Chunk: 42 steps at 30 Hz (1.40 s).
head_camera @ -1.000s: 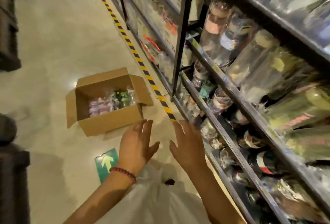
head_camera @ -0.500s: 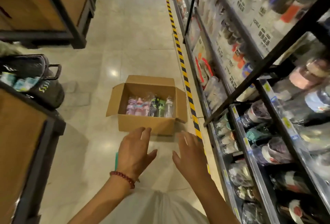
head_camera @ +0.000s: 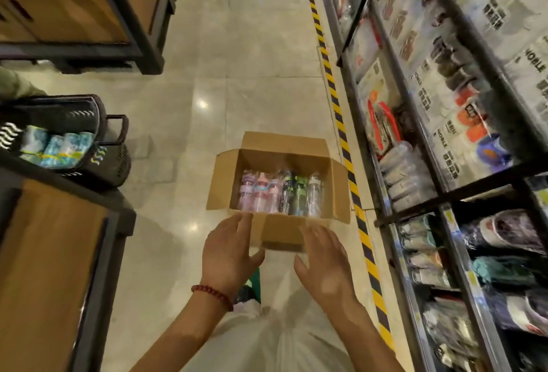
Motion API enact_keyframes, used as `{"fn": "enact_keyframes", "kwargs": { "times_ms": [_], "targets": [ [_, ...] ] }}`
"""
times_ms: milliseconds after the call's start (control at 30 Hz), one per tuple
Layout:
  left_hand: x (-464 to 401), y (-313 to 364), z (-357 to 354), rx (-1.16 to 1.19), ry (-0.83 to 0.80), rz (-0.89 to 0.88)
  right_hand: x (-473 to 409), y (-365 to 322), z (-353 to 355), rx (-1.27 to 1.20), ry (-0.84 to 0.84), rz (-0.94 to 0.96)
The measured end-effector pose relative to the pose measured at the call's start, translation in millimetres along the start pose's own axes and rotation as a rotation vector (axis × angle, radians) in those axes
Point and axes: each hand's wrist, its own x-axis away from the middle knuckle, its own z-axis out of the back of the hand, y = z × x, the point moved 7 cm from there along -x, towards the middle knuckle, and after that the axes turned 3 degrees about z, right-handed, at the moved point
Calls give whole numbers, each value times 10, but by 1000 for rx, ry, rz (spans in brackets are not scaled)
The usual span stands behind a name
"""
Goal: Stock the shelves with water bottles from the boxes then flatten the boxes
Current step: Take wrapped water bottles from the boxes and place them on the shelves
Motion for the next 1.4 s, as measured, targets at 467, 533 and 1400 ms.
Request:
{"fn": "enact_keyframes", "kwargs": {
  "times_ms": [467, 533, 1400],
  "targets": [
    [-1951, 12, -612, 8, -181, 179, -1872, 955, -497, -103, -315, -96],
    [-2315, -5, -831, 25, -174, 222, -2213, 1150, -709, -107, -377, -73],
    [-4420, -1938, -5754, 99, -566, 620, -3670, 3308, -5433, -410, -609, -718]
  ]
}}
